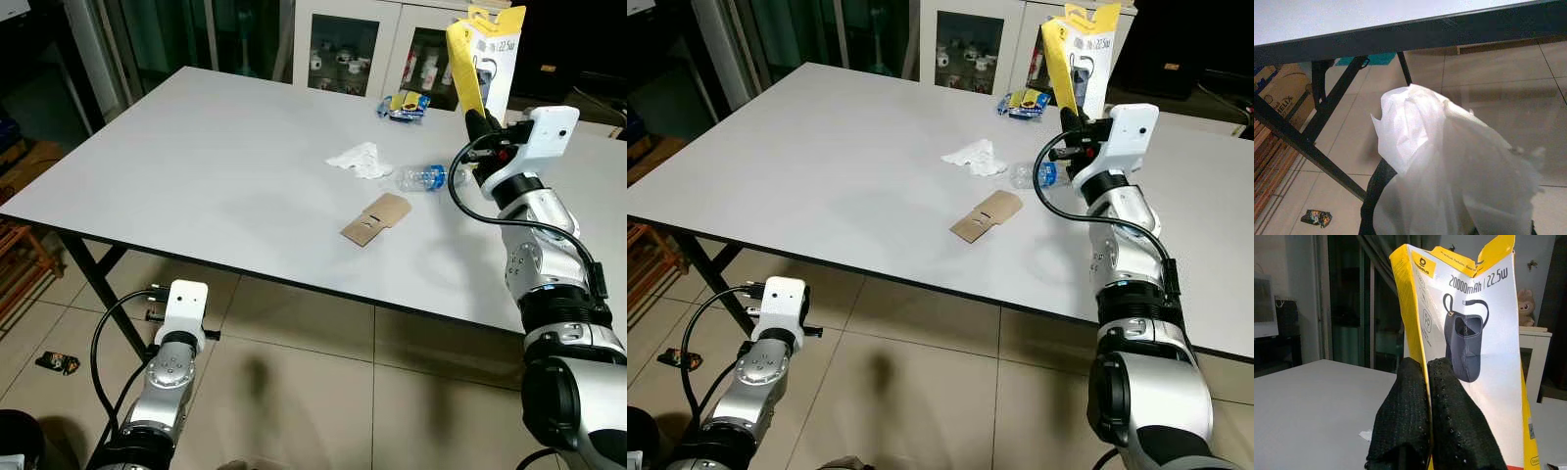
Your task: Picking trash to rubbish bin
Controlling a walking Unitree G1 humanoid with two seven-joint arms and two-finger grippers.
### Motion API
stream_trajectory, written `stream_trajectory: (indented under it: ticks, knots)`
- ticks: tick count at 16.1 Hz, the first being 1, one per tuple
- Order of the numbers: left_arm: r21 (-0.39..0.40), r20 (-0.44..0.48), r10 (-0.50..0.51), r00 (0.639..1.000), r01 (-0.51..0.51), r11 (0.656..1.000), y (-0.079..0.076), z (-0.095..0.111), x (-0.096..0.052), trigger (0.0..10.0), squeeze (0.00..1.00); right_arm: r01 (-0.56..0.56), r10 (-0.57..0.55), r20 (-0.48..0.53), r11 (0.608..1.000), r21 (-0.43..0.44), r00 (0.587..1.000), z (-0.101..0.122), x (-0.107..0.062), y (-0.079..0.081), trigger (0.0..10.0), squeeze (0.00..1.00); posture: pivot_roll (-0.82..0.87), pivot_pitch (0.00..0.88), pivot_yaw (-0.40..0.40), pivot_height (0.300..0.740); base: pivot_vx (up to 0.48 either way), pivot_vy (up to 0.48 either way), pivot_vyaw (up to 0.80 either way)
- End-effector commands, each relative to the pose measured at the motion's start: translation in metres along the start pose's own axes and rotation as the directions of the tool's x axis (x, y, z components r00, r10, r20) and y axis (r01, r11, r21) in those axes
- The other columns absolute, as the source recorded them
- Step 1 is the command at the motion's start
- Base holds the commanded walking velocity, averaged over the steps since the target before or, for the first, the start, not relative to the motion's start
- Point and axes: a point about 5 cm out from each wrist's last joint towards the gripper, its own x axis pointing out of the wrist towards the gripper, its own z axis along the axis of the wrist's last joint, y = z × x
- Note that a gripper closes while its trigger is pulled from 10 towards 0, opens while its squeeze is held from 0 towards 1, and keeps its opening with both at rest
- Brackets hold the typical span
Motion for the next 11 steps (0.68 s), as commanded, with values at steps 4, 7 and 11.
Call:
stream_trajectory:
  ticks: [4, 7, 11]
  knots:
    - [-0.003, 0.008, -0.008, 1.000, 0.008, 1.000, -0.002, 0.004, 0.003, 10.0, 0.00, 0.046, -0.046, -0.010, 0.999, -0.011, 0.999, -0.001, -0.005, -0.013, 10.0, 0.00, 0.06, 0.016, -0.061, 0.740, 0.000, 0.000, 0.00]
    - [-0.004, 0.008, -0.009, 1.000, 0.009, 1.000, -0.002, 0.003, 0.002, 10.0, 0.00, 0.087, -0.088, -0.094, 0.996, -0.013, 0.992, -0.025, -0.020, -0.019, 10.0, 0.00, 0.06, 0.012, -0.057, 0.740, 0.000, 0.000, 0.00]
    - [0.001, 0.006, -0.016, 1.000, 0.016, 1.000, -0.004, 0.002, 0.001, 10.0, 0.00, 0.191, -0.202, -0.185, 0.979, -0.078, 0.962, -0.045, -0.049, -0.045, 10.0, 0.00, 0.05, 0.007, -0.062, 0.740, 0.000, 0.000, 0.00]
